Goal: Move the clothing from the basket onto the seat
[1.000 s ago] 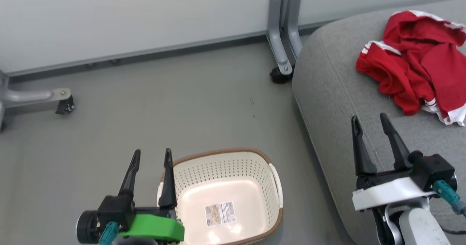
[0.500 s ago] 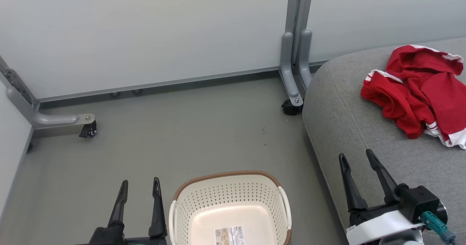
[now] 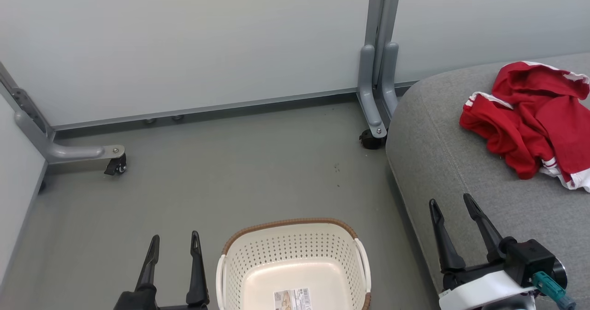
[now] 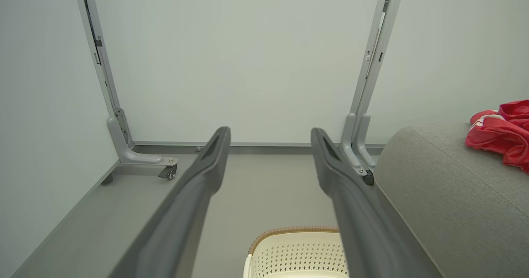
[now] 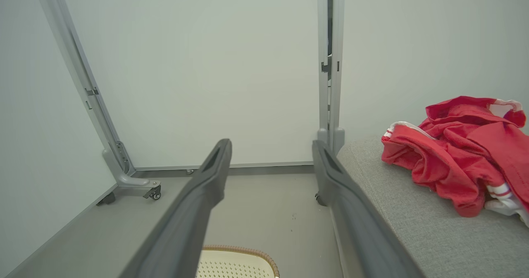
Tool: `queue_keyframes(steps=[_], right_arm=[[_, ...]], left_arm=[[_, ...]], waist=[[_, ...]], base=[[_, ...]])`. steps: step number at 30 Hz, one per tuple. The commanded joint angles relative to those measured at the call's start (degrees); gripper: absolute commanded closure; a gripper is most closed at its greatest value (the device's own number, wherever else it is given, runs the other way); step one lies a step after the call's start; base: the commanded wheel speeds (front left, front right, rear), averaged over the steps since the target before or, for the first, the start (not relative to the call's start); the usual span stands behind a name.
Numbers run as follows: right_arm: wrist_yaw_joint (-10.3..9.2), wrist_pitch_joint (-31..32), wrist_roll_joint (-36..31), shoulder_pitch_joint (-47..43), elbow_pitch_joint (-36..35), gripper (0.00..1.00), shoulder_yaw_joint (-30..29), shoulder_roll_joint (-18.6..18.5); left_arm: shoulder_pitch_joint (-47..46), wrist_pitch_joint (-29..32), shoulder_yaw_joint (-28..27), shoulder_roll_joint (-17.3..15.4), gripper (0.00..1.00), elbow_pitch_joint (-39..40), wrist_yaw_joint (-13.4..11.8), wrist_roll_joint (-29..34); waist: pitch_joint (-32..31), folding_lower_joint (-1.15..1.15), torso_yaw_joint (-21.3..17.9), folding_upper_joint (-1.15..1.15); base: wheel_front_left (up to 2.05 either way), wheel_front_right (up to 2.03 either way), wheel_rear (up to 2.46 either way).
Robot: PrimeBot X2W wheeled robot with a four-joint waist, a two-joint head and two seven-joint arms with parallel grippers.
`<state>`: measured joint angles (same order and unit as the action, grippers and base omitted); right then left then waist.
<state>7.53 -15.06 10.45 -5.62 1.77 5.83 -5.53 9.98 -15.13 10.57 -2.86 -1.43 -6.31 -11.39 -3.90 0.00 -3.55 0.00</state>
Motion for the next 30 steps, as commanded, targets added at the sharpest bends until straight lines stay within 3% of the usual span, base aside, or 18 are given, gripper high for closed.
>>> queue_keyframes(steps=[1,25,26,30], right_arm=[[-0.08,-0.16,-0.12,-0.73,-0.15,0.00,-0.30,0.20],[-0.08,-0.16,-0.26,-1.30,-0.29,0.00,-0.01,-0.04],[0.00,0.00,-0.02,-0.67,-0.05,1.00,0.06,0.17],[0.00,0.12,0.20,-1.51,2.01,1.00,0.30,0.48]], left_arm=[[0.90,-0.01,-0.20,-0.07,0.00,-0.13,-0.02,0.07],[1.39,-0.01,-0.10,-0.07,0.00,-1.15,0.36,1.12],[0.44,0.00,0.08,0.00,1.00,-1.10,0.53,0.87],[0.47,0.03,0.48,0.01,1.00,-3.13,0.53,0.62]], waist=[[0.00,0.00,0.08,0.00],[-0.35,0.00,1.01,0.00],[-0.34,0.00,1.02,0.00],[-0.33,0.00,1.03,0.00]], base=[[0.00,0.00,0.00],[0.00,0.00,0.00],[0.00,0.00,0.00],[0.00,0.00,0.00]])
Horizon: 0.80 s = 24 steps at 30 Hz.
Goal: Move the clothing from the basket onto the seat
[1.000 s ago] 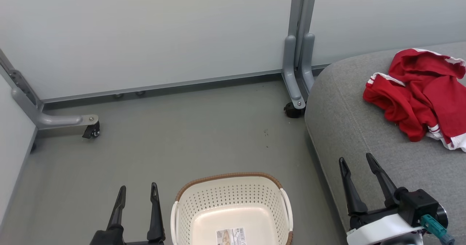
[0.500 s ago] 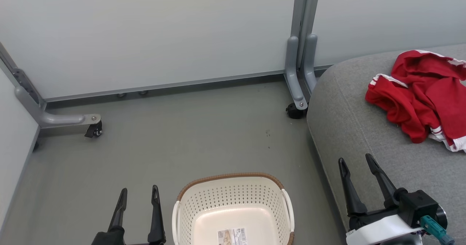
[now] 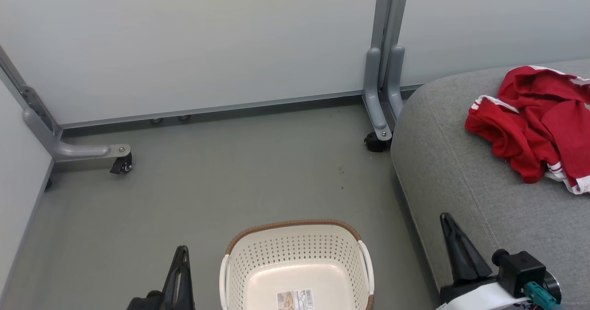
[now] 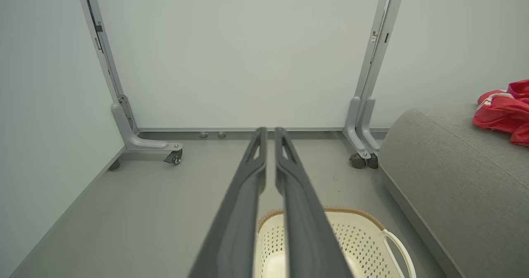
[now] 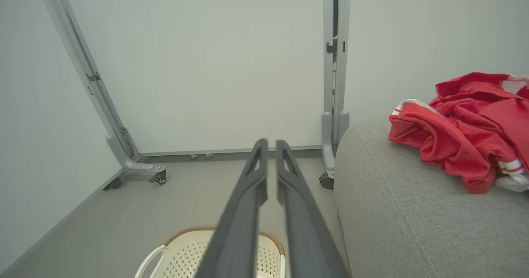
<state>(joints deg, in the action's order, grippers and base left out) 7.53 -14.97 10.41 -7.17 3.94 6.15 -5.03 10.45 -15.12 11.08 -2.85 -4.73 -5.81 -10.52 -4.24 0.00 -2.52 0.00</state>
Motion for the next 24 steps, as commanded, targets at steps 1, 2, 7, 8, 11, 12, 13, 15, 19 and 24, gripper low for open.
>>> queue_keyframes(steps=[1,2,7,8,11,12,13,15,19,24], right_arm=[[0.00,0.14,0.88,0.02,0.06,1.00,-0.01,0.01],[0.00,0.37,2.24,0.15,0.10,1.00,-0.10,-0.02],[0.00,1.48,8.05,1.07,0.72,1.00,-0.55,-0.23],[0.00,1.73,9.32,1.30,0.88,1.00,-0.65,-0.27],[-0.01,2.36,12.53,1.85,1.28,1.00,-0.91,-0.37],[-0.01,2.59,13.73,2.05,1.43,1.00,-1.01,-0.39],[-0.01,2.78,14.68,2.22,1.54,1.00,-1.09,-0.42],[-0.01,3.24,17.00,2.62,1.82,1.00,-1.29,-0.46],[-0.01,4.06,21.02,3.26,2.28,1.00,-1.66,-0.54],[-0.01,5.04,25.66,4.04,2.81,1.00,-2.13,-0.59]], left_arm=[[-0.02,0.10,-0.04,-0.03,1.00,0.08,0.08,-0.90],[-0.15,0.31,-0.19,-0.10,1.00,0.18,0.21,-2.26],[-1.19,1.36,-0.92,-0.52,1.00,-0.22,0.99,-8.13],[-1.47,1.60,-1.07,-0.60,1.00,-0.39,1.20,-9.41],[-2.18,2.20,-1.46,-0.81,1.00,-0.86,1.74,-12.65],[-2.45,2.43,-1.61,-0.88,1.00,-1.04,1.94,-13.88],[-2.66,2.61,-1.72,-0.94,1.00,-1.19,2.10,-14.84],[-3.19,3.06,-2.02,-1.08,1.00,-1.53,2.51,-17.19],[-4.06,3.86,-2.57,-1.29,1.00,-2.10,3.17,-21.26],[-5.05,4.80,-3.22,-1.51,1.00,-2.75,3.93,-25.94]], waist=[[0.03,0.00,0.02,0.00],[0.07,0.00,0.04,0.00],[0.24,0.00,0.13,0.00],[0.28,0.00,0.15,0.00],[0.38,0.00,0.21,0.00],[0.42,0.00,0.23,0.00],[0.45,0.00,0.25,0.00],[0.53,0.00,0.30,0.00],[0.66,0.00,0.38,0.00],[0.83,0.00,0.47,0.00]], base=[[0.00,0.00,0.00],[0.00,0.00,0.00],[0.00,0.00,0.00],[0.00,0.00,0.00],[0.00,0.00,0.00],[0.00,0.00,0.00],[0.00,0.00,0.00],[0.00,0.00,0.00],[0.00,0.00,0.00],[0.00,0.00,0.00]])
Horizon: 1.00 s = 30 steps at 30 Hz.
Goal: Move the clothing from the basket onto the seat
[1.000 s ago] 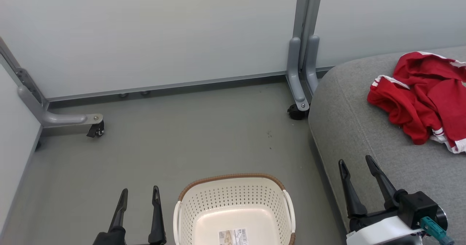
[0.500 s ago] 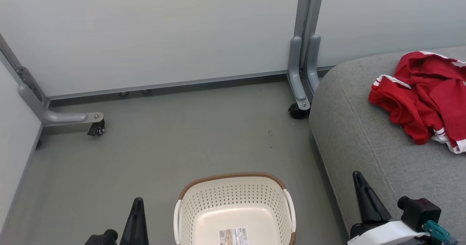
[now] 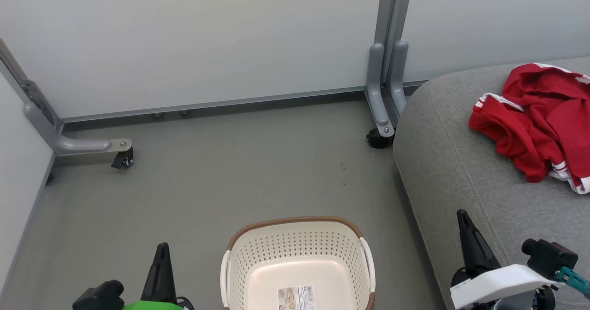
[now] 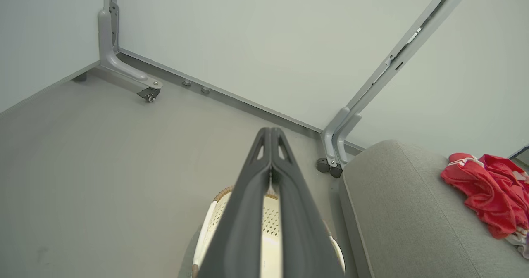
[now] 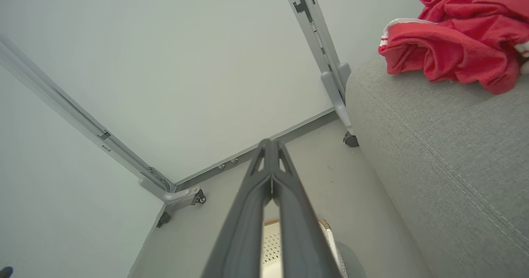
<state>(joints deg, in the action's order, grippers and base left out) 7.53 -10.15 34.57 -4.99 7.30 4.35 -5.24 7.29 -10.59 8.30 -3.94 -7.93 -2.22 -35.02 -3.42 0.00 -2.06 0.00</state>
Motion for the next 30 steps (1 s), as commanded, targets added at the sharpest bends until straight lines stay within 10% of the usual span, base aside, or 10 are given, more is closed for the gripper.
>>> queue_keyframes(steps=[1,30], right_arm=[[-0.02,0.45,2.51,2.01,-0.43,1.00,-0.44,-0.39],[-0.03,5.84,25.48,5.79,2.27,1.00,-3.31,-0.26]], left_arm=[[-2.10,0.47,-0.58,-0.46,1.00,0.31,0.52,-2.47],[-6.77,5.71,-4.58,-1.20,1.00,-2.01,4.27,-25.63]], waist=[[0.06,0.00,0.04,0.00],[1.10,0.00,0.63,0.00]], base=[[0.00,0.00,0.00],[0.00,0.00,0.00]])
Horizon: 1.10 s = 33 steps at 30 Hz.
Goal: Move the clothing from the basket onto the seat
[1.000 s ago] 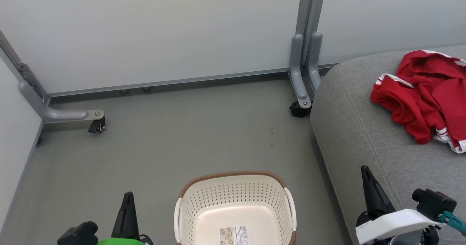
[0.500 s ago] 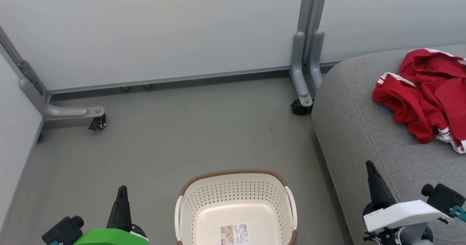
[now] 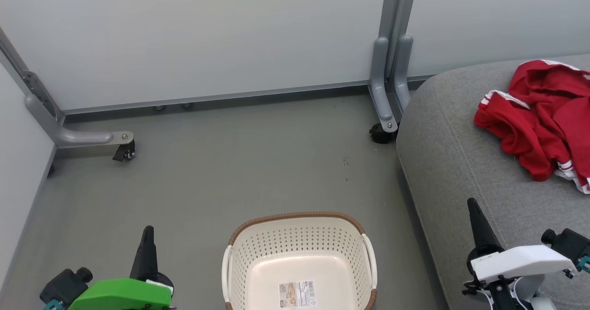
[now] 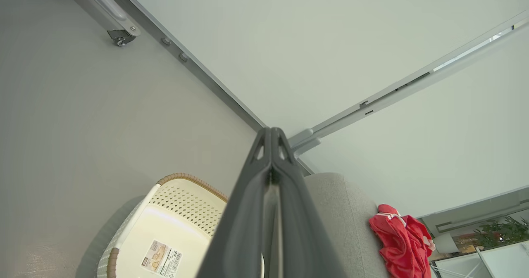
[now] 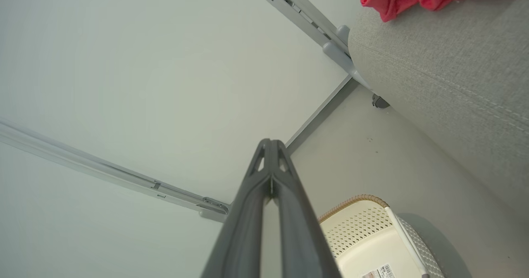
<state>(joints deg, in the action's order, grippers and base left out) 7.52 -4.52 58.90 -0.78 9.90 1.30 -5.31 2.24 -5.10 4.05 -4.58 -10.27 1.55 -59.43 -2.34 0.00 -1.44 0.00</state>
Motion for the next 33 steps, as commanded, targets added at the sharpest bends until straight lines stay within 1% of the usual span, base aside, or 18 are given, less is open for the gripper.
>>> queue_keyframes(steps=[1,19,33], right_arm=[[-0.02,0.41,1.86,1.74,-0.25,1.00,-0.37,-0.16],[-0.01,3.25,12.54,3.40,1.11,1.00,-2.04,0.11],[-0.01,5.17,19.50,4.62,1.99,1.00,-3.26,0.35]], left_arm=[[-1.87,0.44,-0.49,-0.57,1.00,0.24,0.61,-1.88],[-4.10,3.21,-2.80,-0.62,1.00,-0.95,2.36,-12.55],[-5.50,5.13,-4.41,-0.55,1.00,-1.82,3.52,-19.49]], waist=[[0.06,0.00,0.04,0.00],[0.69,0.00,0.40,0.00],[1.17,0.00,0.67,0.00]], base=[[0.00,0.00,0.00],[0.00,0.00,0.00],[0.00,0.00,0.00]])
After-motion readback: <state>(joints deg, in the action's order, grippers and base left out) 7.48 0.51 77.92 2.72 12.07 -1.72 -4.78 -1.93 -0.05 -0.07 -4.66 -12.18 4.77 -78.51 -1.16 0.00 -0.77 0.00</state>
